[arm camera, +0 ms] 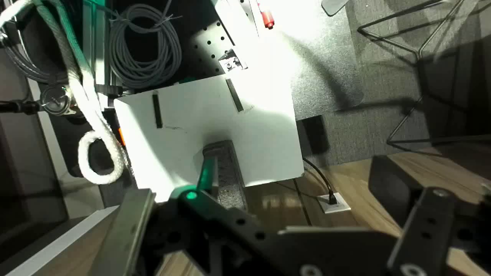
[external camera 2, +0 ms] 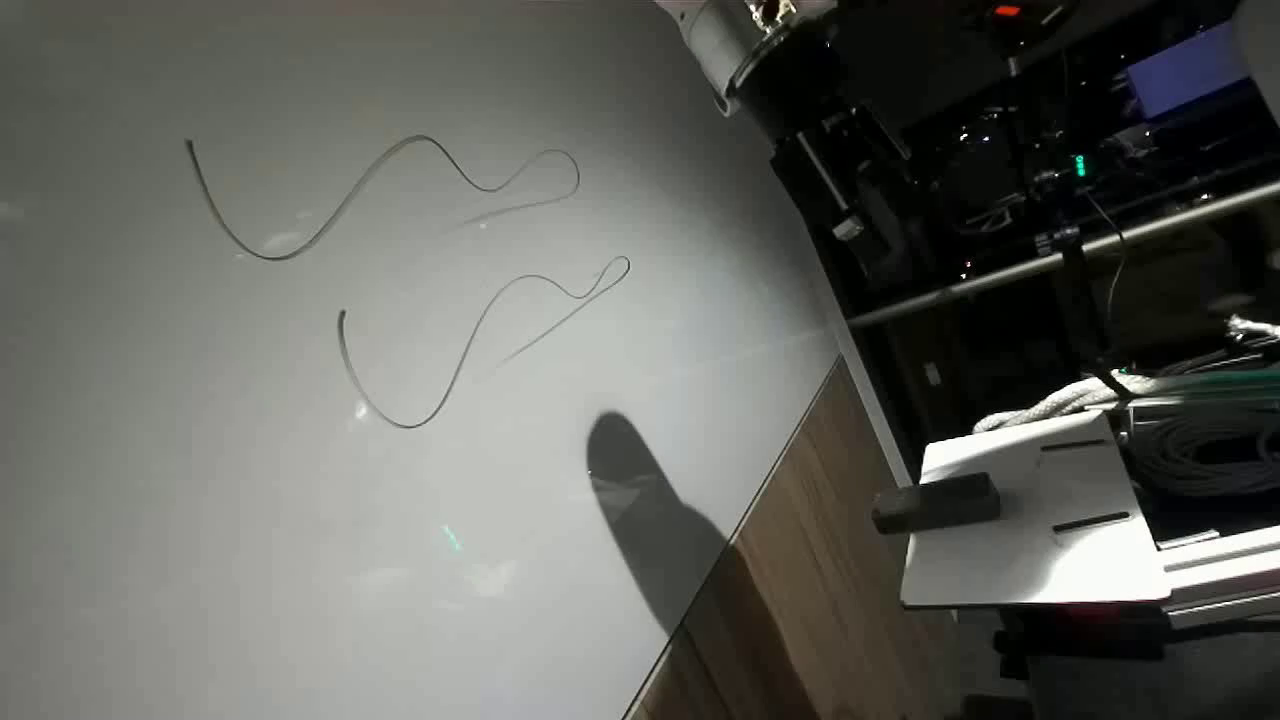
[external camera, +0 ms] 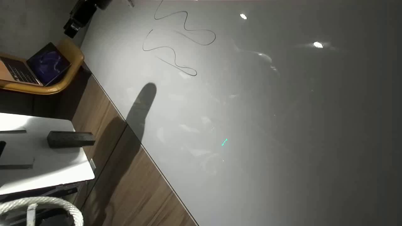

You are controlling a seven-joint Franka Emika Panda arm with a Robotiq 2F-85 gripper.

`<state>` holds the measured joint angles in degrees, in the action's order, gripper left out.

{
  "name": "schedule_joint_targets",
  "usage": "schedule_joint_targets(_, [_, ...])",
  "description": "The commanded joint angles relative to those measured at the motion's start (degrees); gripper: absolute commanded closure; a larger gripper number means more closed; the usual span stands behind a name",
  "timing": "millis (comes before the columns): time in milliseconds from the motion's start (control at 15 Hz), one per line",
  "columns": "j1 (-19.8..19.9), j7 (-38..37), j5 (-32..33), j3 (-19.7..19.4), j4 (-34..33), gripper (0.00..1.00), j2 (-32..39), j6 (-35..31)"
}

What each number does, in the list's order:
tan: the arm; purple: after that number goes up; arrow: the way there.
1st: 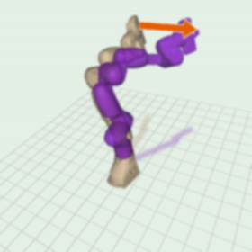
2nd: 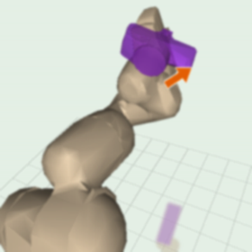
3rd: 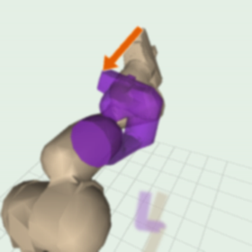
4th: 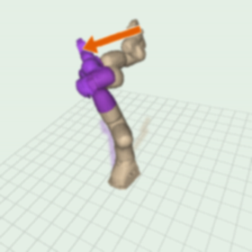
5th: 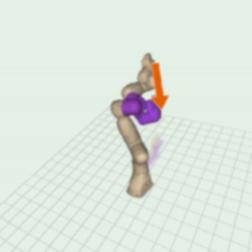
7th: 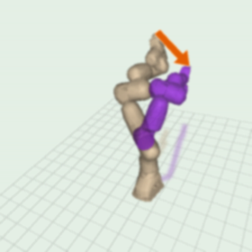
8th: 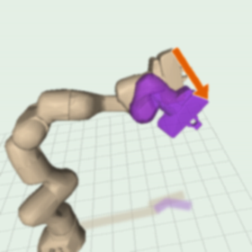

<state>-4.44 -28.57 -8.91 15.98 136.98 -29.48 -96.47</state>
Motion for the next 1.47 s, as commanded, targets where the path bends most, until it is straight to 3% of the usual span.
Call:
schedule_joint_targets(0, [-0.44,-0.17,0.19,-0.39,-0.10,0.00,0.08,0.04])
schedule_joint_targets(600, [-0.20,0.85,0.93,-0.47,0.45,0.00,1.08,-2.24])
schedule_joint_targets(1067, [1.92,6.11,11.55,-2.55,9.58,0.00,2.57,-24.49])
schedule_joint_targets(1400, [2.70,6.18,15.62,-2.87,18.21,0.00,5.00,-39.26])
